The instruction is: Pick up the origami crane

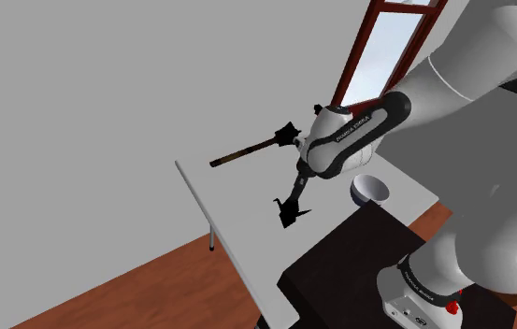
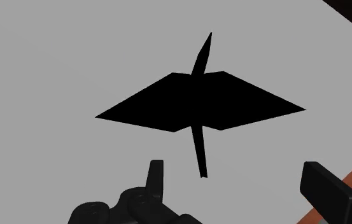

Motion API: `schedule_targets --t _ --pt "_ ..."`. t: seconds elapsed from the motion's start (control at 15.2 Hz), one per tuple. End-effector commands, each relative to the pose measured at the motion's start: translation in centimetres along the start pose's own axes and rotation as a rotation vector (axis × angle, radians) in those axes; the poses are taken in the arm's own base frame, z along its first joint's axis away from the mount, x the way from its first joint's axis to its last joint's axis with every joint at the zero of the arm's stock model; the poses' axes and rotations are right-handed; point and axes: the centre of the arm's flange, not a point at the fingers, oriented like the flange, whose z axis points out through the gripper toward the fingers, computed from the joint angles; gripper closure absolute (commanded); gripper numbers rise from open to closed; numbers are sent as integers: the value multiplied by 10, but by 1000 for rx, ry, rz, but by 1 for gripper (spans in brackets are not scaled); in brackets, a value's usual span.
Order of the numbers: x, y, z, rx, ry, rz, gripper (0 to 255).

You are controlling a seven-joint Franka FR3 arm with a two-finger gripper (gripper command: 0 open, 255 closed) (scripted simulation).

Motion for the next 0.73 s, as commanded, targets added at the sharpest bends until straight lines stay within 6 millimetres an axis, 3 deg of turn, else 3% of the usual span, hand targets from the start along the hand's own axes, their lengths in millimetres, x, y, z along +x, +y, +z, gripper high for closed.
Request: schedule_targets --t 0.0,0.2,0.66 --pt "9 4 24 2 10 -37 0" --pt "21 7 61 8 22 -92 0" --pt "18 9 93 8 23 -93 0"
